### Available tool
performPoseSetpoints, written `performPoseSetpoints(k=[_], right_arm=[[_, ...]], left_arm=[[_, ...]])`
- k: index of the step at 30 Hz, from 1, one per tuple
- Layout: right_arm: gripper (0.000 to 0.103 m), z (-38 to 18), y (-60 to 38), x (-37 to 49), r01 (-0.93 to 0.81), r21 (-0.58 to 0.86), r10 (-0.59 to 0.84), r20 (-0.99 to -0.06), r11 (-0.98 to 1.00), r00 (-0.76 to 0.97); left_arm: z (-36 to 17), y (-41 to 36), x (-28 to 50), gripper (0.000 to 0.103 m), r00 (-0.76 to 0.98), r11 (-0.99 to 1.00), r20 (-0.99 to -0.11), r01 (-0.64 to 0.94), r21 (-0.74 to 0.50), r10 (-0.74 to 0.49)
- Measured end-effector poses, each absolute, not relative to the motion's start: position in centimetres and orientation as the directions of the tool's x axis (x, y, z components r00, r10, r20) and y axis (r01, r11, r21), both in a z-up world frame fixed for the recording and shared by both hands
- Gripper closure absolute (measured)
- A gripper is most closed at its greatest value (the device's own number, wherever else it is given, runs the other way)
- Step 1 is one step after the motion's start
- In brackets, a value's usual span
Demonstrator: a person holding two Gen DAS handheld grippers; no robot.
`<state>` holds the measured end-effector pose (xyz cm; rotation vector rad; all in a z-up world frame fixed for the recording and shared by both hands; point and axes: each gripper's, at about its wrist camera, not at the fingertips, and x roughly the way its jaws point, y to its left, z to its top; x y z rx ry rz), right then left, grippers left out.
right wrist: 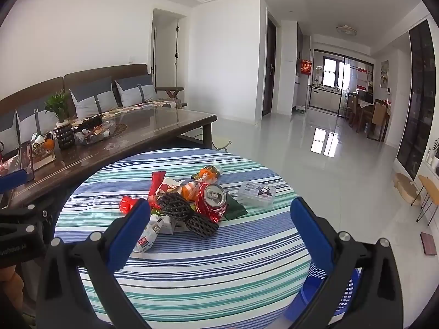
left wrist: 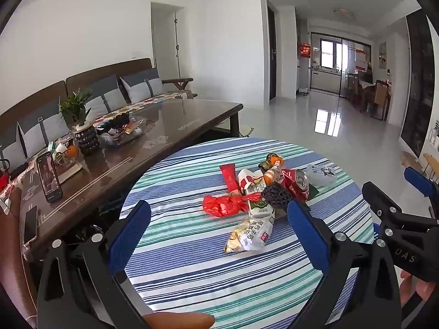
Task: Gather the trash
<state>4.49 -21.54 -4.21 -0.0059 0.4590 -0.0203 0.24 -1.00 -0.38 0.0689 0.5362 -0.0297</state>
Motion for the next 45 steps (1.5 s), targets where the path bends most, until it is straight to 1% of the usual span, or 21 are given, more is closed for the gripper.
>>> performPoseSetpoints(k=[45], right_arm=[[0.005,-4.1,-22.2,4.3,0.028,-0.013,-0.03,-0.438,1.0,0.898]], left_arm=[[-0.5,-1.5,0.1,0.004,0.856,0.996,-0.517,0.061,0.062,-0.02]])
